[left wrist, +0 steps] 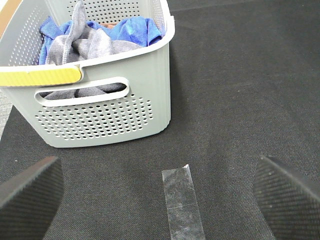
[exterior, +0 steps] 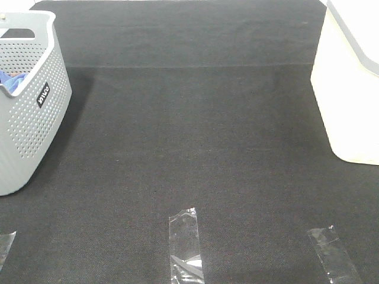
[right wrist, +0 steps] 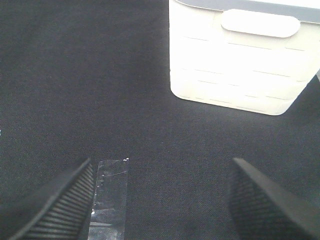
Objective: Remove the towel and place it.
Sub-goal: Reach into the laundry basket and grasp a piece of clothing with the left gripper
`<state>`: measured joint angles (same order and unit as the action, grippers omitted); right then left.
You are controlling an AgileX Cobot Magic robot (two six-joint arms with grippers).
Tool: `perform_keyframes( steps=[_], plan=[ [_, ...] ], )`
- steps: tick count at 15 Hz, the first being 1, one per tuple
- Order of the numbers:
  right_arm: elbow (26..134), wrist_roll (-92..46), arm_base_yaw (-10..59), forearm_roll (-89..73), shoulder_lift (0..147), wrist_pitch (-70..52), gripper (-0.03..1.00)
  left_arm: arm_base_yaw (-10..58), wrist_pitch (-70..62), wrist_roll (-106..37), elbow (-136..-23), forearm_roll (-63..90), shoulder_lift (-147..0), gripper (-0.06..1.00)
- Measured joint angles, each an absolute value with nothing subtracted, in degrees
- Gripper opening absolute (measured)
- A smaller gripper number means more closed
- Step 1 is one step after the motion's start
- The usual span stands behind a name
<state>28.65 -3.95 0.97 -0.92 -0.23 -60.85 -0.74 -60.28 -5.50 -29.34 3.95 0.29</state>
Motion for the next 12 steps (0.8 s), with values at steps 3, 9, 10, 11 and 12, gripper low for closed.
perform_keyframes(
  steps=[3,9,10,11,12],
  plan=[
    [28.6,-4.0,1.0,-0.9,-0.2,-60.8,0.70,-0.7,-60.3,-5.5,-29.3,4.0,0.3,0.98],
    [28.6,-4.0,1.0,-0.9,-0.2,-60.8,0.70,-0.7,-60.3,-5.5,-29.3,4.0,0.3,0.98],
    [28.6,-4.0,1.0,-0.9,-0.2,-60.8,0.70,-0.7,-60.3,-5.5,-29.3,4.0,0.3,0.98],
    [28.6,-4.0,1.0,-0.9,-0.2,-60.8,0.70,-0.7,-60.3,-5.5,-29.3,4.0,0.3,0.98],
    [28.6,-4.0,1.0,-0.9,-0.2,-60.8,0.70,-0.7,-60.3,-5.5,-29.3,4.0,0.3,0.98]
  ],
)
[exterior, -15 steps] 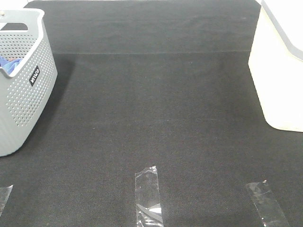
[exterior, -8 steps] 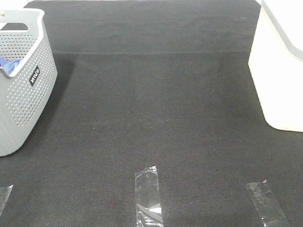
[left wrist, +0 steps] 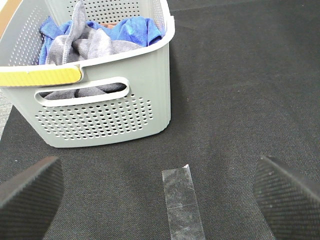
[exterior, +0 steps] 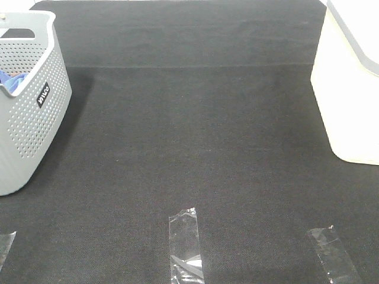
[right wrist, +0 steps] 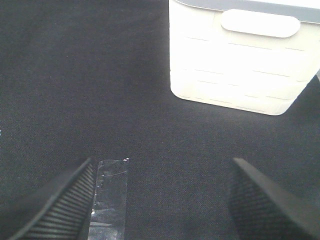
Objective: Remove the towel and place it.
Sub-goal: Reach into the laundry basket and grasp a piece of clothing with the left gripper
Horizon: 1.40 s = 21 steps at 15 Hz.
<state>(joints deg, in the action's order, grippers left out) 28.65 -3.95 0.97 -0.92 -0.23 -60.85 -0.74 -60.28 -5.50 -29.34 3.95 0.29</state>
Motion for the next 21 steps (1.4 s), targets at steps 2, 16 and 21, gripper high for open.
perform_keyframes(
  steps=[2,16,21],
  plan=[
    [28.6,-4.0,1.0,-0.9,-0.2,-60.8,0.70,-0.7,-60.3,-5.5,-29.3,4.0,0.3,0.98],
    [28.6,-4.0,1.0,-0.9,-0.2,-60.8,0.70,-0.7,-34.5,-5.5,-31.0,4.0,-16.6,0.97],
    [28.6,-4.0,1.0,-0.9,-0.2,-60.8,0.70,-0.7,-11.4,-5.5,-31.1,4.0,-40.6,0.94]
  ],
)
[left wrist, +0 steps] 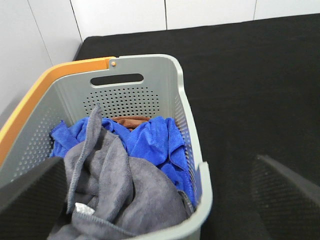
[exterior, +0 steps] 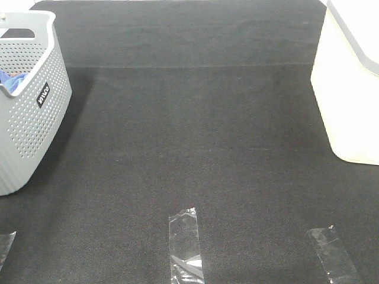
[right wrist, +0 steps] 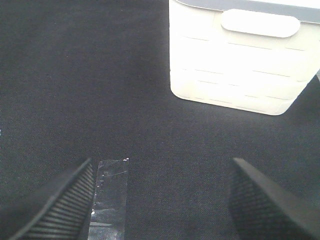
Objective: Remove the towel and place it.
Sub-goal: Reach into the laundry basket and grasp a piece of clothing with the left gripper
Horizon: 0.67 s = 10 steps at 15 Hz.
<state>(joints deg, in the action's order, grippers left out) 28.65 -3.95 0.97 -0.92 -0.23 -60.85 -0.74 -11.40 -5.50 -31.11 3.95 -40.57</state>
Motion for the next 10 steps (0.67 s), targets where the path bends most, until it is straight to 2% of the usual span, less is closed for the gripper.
perform_keyframes(
  steps=[2,4,6,10],
  plan=[
    [28.6,-4.0,1.0,-0.9,-0.2,-60.8,0.70,-0.7,-5.0,-4.8,-33.5,4.0,-50.4,0.88],
    [28.6,-4.0,1.0,-0.9,-0.2,-60.8,0.70,-0.7,-4.2,-3.2,-38.2,4.0,-59.2,0.81],
    [28.6,-4.0,1.0,-0.9,-0.2,-60.8,0.70,-0.7,-9.9,-2.7,-47.0,4.0,-68.4,0.76],
    [28.6,-4.0,1.0,-0.9,-0.2,-60.8,0.70,-0.7,-24.8,-1.3,-63.6,3.0,-79.7,0.75]
  ],
)
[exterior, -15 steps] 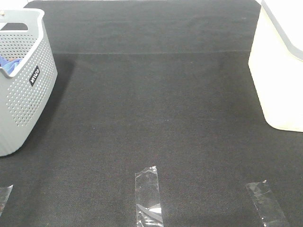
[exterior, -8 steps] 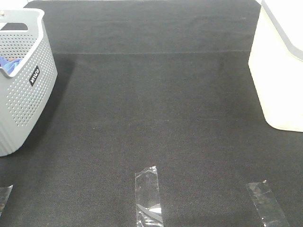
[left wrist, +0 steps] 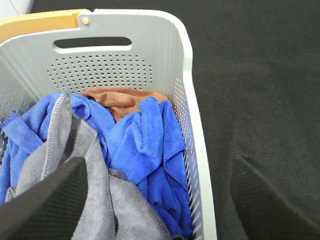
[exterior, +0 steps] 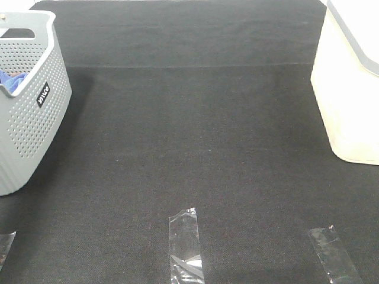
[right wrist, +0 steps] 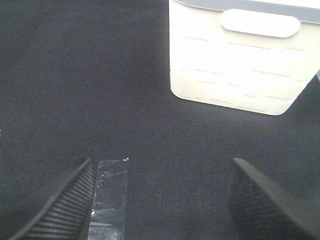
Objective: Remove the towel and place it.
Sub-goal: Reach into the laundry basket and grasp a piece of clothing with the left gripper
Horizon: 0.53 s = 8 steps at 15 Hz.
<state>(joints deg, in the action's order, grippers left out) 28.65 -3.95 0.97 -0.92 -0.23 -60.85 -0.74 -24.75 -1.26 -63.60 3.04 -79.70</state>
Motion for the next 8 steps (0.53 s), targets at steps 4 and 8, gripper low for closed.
perform_keyframes(
  steps=[4,8],
  plan=[
    [28.6,-4.0,1.0,-0.9,-0.2,-60.8,0.70,-0.7,-39.9,6.2,-79.0,-5.5,-90.9,0.70],
    [28.6,-4.0,1.0,-0.9,-0.2,-60.8,0.70,-0.7,-47.4,8.8,-87.3,-11.6,-98.4,0.67]
  ],
)
